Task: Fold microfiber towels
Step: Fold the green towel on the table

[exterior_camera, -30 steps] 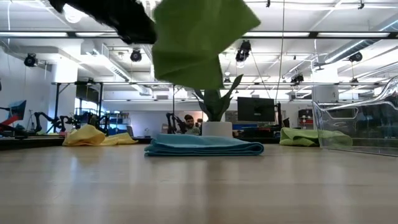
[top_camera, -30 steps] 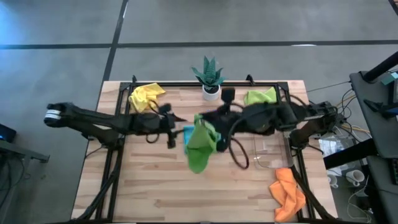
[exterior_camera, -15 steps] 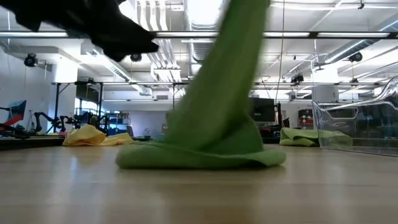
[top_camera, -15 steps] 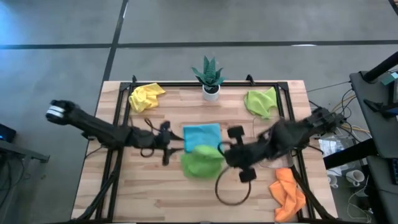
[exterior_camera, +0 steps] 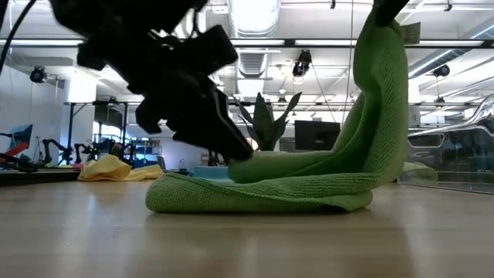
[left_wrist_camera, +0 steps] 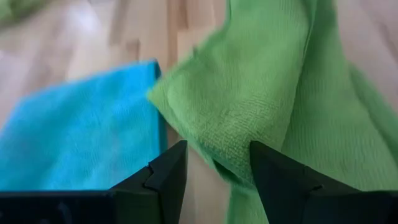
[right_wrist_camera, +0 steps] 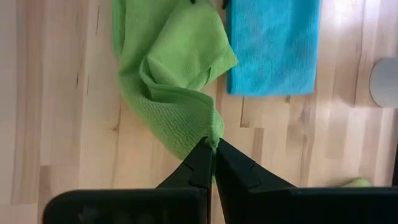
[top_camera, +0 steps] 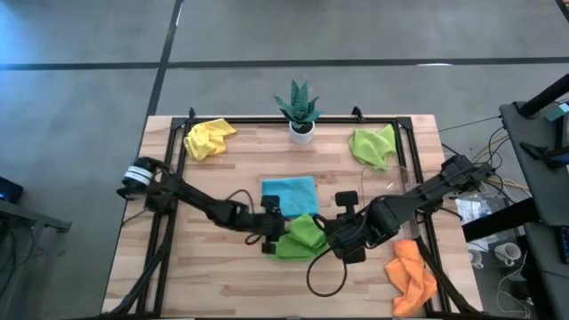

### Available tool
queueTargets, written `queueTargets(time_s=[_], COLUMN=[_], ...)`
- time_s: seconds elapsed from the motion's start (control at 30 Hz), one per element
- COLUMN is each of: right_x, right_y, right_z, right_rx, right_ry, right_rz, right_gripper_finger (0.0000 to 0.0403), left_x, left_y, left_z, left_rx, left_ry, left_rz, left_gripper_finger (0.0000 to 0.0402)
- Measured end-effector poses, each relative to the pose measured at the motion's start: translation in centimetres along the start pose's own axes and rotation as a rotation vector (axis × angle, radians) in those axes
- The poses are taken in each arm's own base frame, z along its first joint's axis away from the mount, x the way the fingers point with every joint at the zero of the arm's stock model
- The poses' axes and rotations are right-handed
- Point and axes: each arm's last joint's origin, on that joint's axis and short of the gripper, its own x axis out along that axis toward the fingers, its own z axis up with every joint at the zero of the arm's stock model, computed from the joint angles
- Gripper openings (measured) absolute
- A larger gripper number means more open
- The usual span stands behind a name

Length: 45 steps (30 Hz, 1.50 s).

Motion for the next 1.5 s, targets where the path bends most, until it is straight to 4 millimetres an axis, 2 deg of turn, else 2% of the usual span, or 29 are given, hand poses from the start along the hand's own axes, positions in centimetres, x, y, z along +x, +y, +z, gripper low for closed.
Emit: queueTargets(time_s=[0.13,0.27,0.4,0.5,0.6,0.7,0.77,0.9,1.03,1.2,1.3,1.37,1.5], right_x=[-0.1,-0.3,-0.3,-0.3,-0.4,-0.8,-1.4,-3.6,-6.2,-7.9,-8.7,-9.9,-12.5], right_y=[-0.1,-0.1,-0.2,-0.1,-0.2,-0.4,-0.6,-1.3,-2.1,-3.1,-3.1,-2.8,-2.3], right_z=[0.0,0.0,0.2,0.3,0.3,0.1,-0.2,-0.8,-1.8,-2.3,-2.0,-1.6,-0.9], right_rx=[-0.023,-0.047,-0.05,-0.056,-0.061,-0.065,-0.062,-0.059,-0.069,-0.057,-0.092,-0.14,-0.256], right_ry=[-0.004,-0.014,-0.039,-0.049,-0.052,-0.062,-0.086,-0.173,-0.294,-0.442,-0.515,-0.598,-0.782], right_rz=[0.001,0.002,-0.011,-0.013,-0.012,-0.024,-0.046,-0.086,-0.149,-0.19,-0.184,-0.164,-0.164], right_gripper_finger=[0.0009,0.0009,0.0009,0.0009,0.0009,0.0009,0.0009,0.0009,0.0009,0.0009,0.0009,0.0009,0.0009], left_x=[0.1,0.2,1.7,2.7,2.7,1.3,-0.6,-6.4,-13.9,-22.8,-26.6,-28.7,-32.0], left_y=[-0.2,-0.1,0.3,0.3,0.0,0.0,0.4,1.1,1.4,1.9,1.9,1.8,1.5], left_z=[0.2,0.0,-0.4,-0.3,0.5,1.6,2.5,4.1,5.1,5.5,5.8,6.4,8.6], left_rx=[-0.058,-0.172,-0.31,-0.323,-0.261,-0.226,-0.226,-0.208,-0.21,-0.219,-0.189,-0.157,-0.069], left_ry=[0.104,0.102,0.079,0.042,0.019,0.009,0.019,0.034,-0.03,-0.274,-0.412,-0.483,-0.579], left_rz=[-0.06,-0.124,-0.158,-0.174,-0.214,-0.225,-0.224,-0.146,-0.091,-0.009,-0.025,-0.05,-0.044], left_gripper_finger=[0.016,0.016,0.016,0.0157,0.0125,0.0046,0.0014,0.0002,0.0001,0.0001,0.0,0.0,0.0])
